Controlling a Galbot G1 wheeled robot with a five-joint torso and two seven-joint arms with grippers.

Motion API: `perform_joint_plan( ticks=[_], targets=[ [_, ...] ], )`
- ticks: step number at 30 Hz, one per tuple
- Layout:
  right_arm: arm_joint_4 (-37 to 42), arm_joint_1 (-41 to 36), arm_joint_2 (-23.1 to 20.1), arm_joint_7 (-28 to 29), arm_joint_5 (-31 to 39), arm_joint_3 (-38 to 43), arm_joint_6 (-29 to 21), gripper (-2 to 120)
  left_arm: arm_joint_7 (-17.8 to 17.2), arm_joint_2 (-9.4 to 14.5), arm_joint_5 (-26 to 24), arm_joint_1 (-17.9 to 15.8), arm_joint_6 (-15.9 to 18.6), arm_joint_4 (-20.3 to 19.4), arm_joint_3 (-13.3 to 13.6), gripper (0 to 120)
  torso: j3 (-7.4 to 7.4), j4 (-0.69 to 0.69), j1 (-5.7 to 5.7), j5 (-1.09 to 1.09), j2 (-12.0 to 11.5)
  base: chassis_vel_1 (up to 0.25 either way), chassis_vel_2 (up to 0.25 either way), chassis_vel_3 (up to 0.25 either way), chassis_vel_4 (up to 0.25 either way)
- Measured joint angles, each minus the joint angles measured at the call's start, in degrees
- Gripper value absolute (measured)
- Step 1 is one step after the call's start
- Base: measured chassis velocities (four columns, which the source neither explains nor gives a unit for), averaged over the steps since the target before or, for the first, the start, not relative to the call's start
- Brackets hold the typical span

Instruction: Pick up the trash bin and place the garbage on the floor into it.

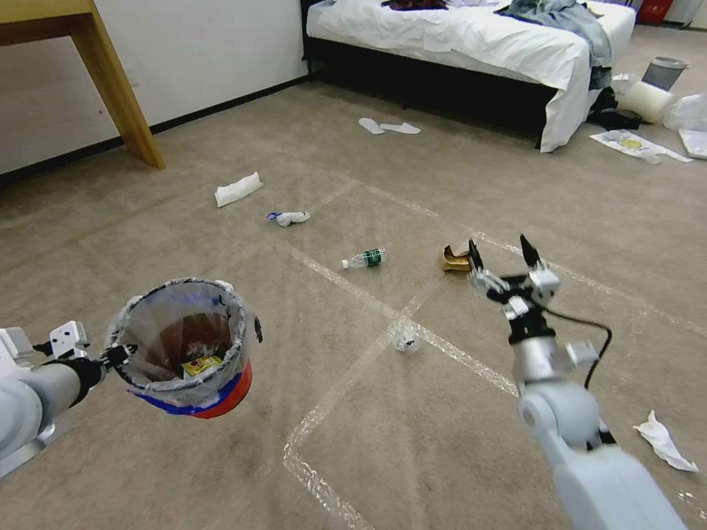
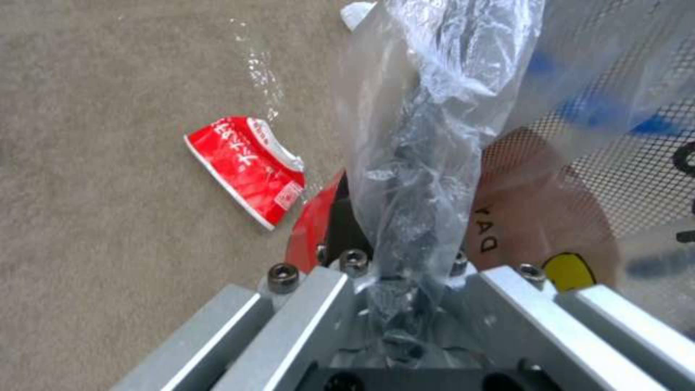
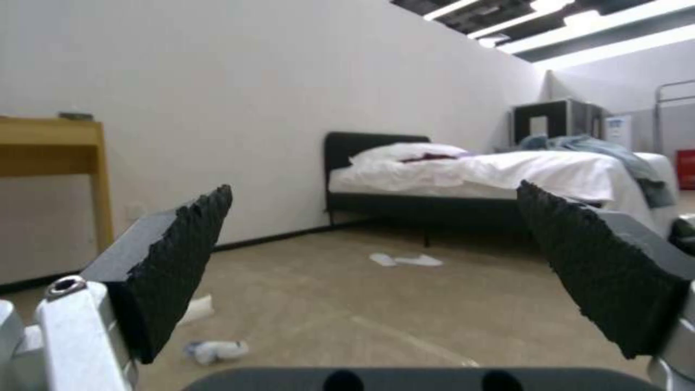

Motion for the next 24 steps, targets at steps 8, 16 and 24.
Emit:
perform_joint_plan(
  ticks=[8, 16, 24],
  targets=[
    [1.76, -5.68, 4.4, -2.16, -3.85, 3.42, 2.25, 100, -0.48, -0.46, -0.46, 0.31, 0.07, -0.36, -0.66, 0, 0.0, 0.0, 0.0, 0.01, 0.0, 0.0, 0.0, 0.0, 0.0],
    [1.32, -7.89, 6.66, -3.69, -6.88, 2.98, 4.12, 100, -0.59, -0.88, -0.37, 0.34, 0.07, -0.57, -0.81, 0, 0.01, 0.0, 0.0, 0.01, 0.0, 0.0, 0.0, 0.0, 0.0],
    [0.45, -8.53, 7.38, -5.1, -8.0, 2.6, 6.06, 100, -0.65, -0.79, -0.55, 0.73, -0.04, -1.21, -1.87, 0, 0.0, 0.0, 0.0, 0.01, 0.0, 0.0, 0.0, 0.0, 0.0]
  ],
)
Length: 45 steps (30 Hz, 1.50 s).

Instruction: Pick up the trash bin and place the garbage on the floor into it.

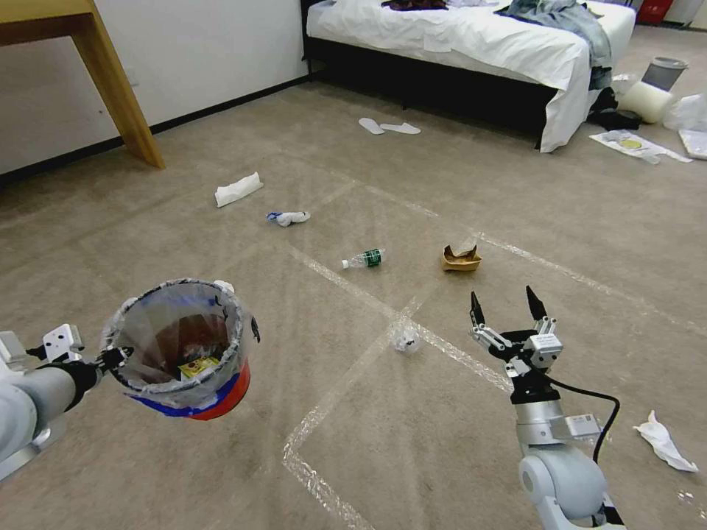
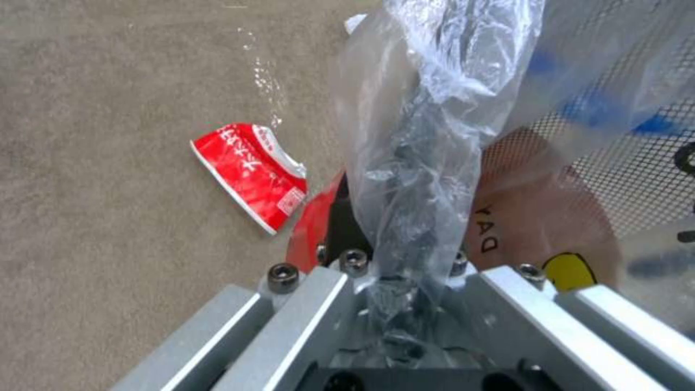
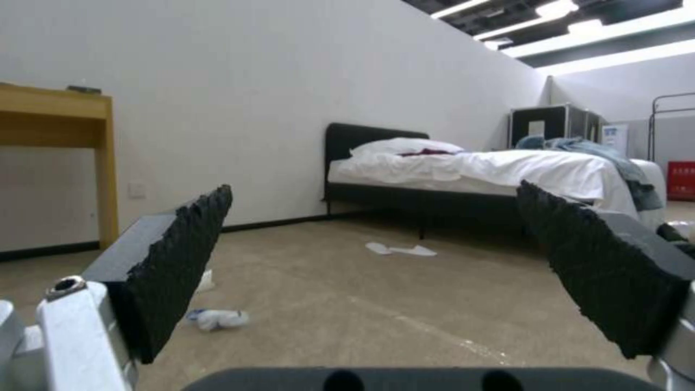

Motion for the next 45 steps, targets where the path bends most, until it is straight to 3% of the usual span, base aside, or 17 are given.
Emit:
perform_joint_plan(
  ticks=[22, 45],
  targets=[
    [-0.34, -0.65, 0.52, -0.98, -1.8, -0.66, 1.27, 100, -0.2, -1.38, -0.09, 2.35, -0.03, -2.11, -2.58, 0, 0.0, 0.0, 0.01, 0.0, 0.0, -0.031, 0.036, 0.034, -0.034],
    [-1.88, 0.47, 0.72, -1.67, -1.8, -1.33, 1.65, 100, -0.2, -1.9, 0.67, 1.33, -0.19, -0.91, -0.87, 0, 0.0, -0.01, 0.02, 0.0, 0.0, -0.048, 0.047, 0.042, -0.05]
  ],
)
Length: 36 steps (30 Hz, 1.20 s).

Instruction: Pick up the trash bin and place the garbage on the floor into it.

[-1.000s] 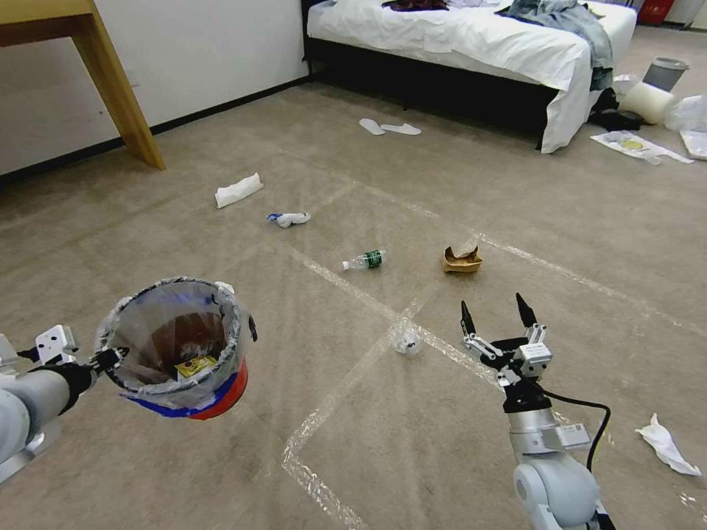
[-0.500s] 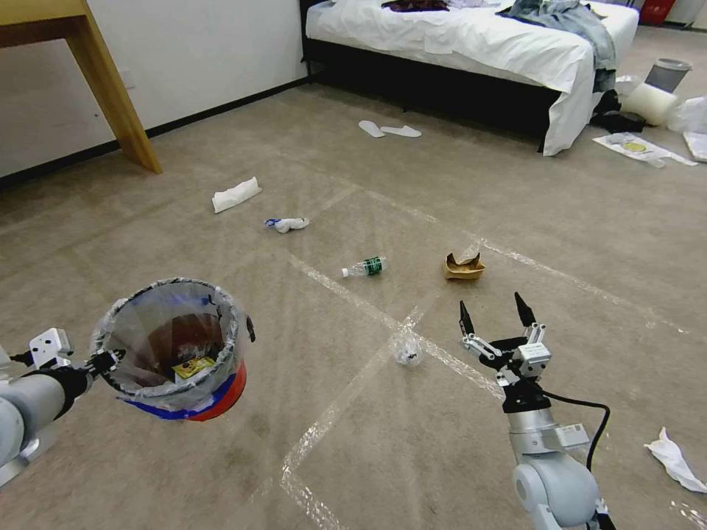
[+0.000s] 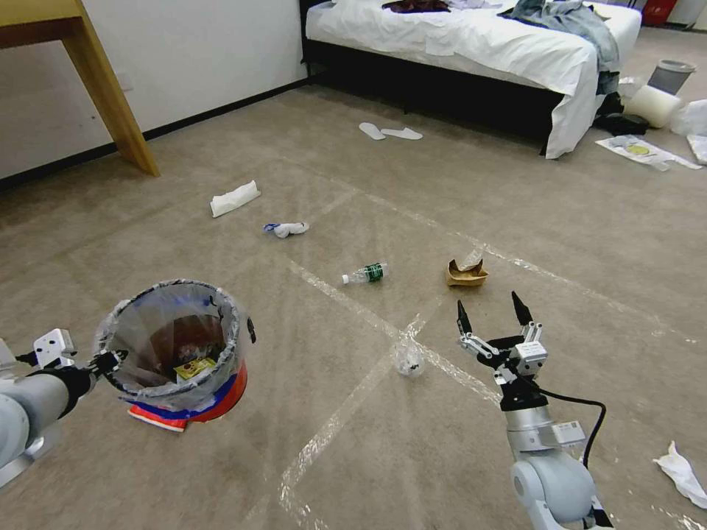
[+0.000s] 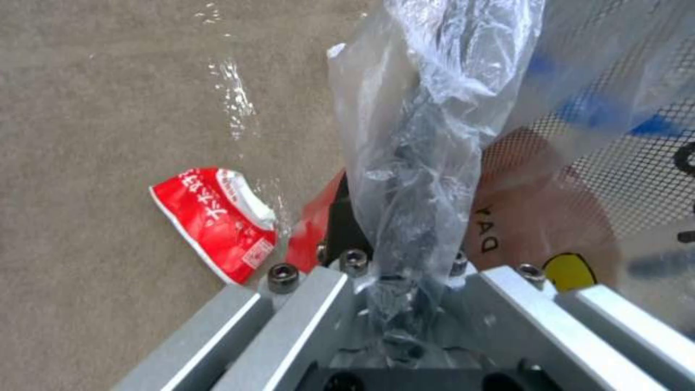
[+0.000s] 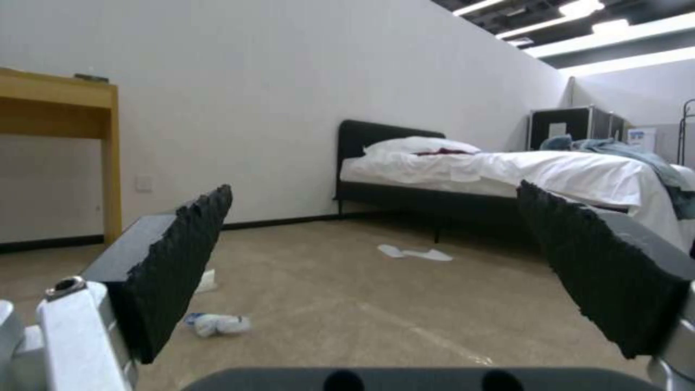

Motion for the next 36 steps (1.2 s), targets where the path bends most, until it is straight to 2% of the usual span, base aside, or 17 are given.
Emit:
perform_joint_plan(
  ticks=[17, 25, 36],
  targets=[
    [-0.86, 0.6, 0.01, -0.63, 0.0, -0.6, 0.11, 100, 0.01, -0.15, 0.17, -0.28, -0.23, 0.16, 0.27, 0, 0.0, 0.0, -0.01, 0.0, 0.0, -0.063, 0.065, 0.07, -0.062],
    [-1.11, 0.7, 0.04, -1.13, -0.02, -0.75, 0.47, 100, -0.01, -0.11, -0.26, 0.2, -0.21, -0.44, -0.7, 0, 0.0, 0.0, -0.01, 0.01, 0.0, -0.09, 0.096, 0.089, -0.091],
    [-1.11, 0.72, -0.15, -1.39, 0.01, -0.64, 0.53, 100, -0.06, -0.8, -0.02, 0.53, -0.16, -0.68, -0.73, 0, 0.0, 0.0, -0.02, 0.0, 0.0, -0.099, 0.091, 0.086, -0.094]
  ],
)
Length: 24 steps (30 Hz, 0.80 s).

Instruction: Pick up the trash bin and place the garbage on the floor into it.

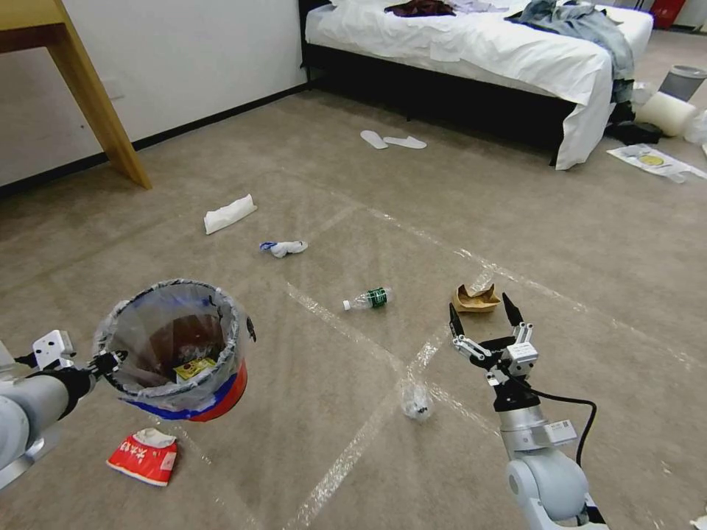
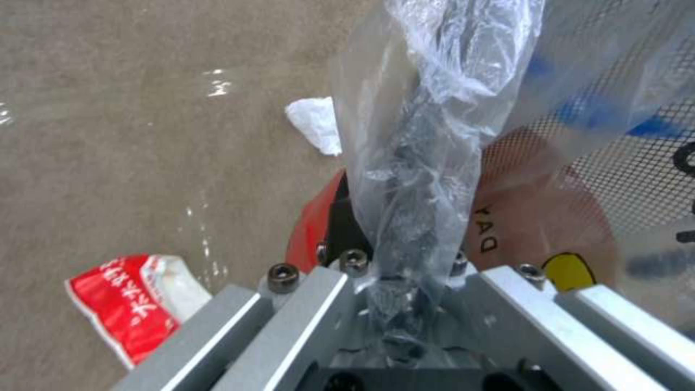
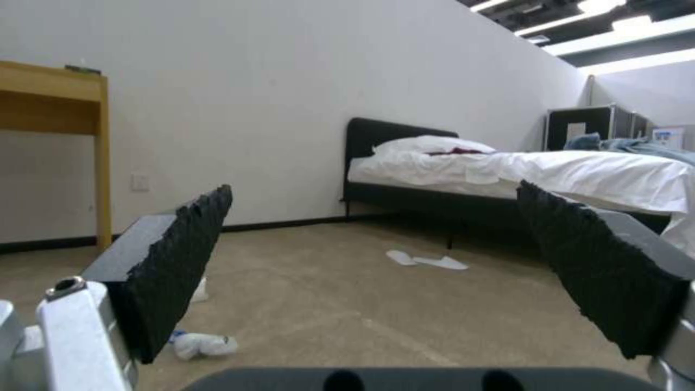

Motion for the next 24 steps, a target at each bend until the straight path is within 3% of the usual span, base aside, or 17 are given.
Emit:
perform_joint_plan(
  ticks=[24],
  targets=[
    [-1.03, 0.4, -0.28, -0.17, -1.17, -0.96, 1.6, 100, 0.01, -0.54, 0.61, 0.66, -0.26, -0.9, -0.15, 0, 0.0, 0.01, 0.01, 0.01, 0.0, -0.107, 0.101, 0.111, -0.096]
  ],
)
